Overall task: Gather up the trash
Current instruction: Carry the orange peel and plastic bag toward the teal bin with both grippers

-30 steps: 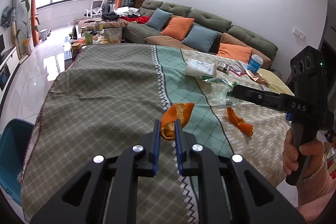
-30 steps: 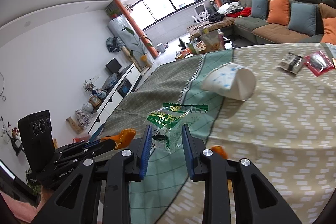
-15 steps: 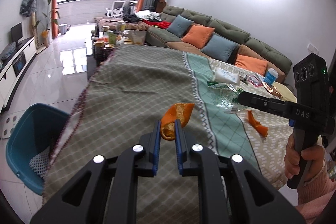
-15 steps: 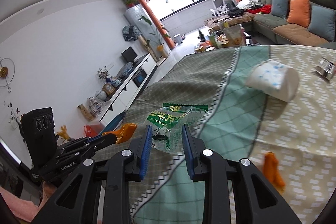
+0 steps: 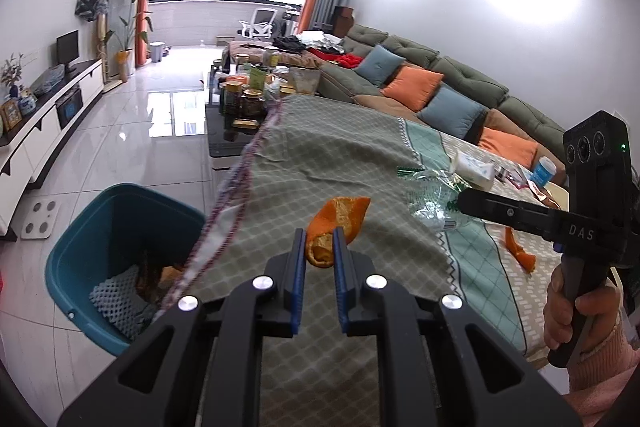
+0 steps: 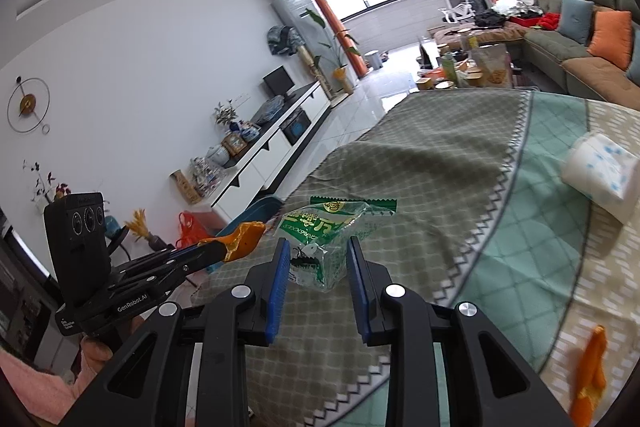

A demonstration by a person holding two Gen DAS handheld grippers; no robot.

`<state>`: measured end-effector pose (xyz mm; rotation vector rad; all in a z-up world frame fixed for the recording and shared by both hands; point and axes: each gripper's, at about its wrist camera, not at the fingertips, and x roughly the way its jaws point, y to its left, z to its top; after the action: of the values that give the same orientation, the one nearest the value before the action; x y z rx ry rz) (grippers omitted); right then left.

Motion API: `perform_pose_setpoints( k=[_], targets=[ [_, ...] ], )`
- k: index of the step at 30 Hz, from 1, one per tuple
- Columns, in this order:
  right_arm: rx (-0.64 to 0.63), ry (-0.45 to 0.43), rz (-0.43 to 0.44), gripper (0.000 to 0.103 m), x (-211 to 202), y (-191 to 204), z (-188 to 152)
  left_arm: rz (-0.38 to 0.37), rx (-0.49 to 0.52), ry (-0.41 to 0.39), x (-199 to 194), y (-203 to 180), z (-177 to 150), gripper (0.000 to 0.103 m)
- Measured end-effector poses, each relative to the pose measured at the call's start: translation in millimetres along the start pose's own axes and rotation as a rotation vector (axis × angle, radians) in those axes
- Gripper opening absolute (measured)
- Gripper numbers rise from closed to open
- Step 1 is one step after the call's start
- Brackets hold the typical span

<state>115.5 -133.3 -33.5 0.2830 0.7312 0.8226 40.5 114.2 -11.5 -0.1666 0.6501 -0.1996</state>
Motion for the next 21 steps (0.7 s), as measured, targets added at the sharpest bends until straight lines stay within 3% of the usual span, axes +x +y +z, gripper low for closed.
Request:
perform_pose_setpoints(
  k=[21],
  targets=[
    [-0.119, 0.083, 0.098, 0.029, 51.1, 47.6, 8.5, 0.138, -0.09, -0.062, -29.5, 50.8, 2.6, 0.014]
  ],
)
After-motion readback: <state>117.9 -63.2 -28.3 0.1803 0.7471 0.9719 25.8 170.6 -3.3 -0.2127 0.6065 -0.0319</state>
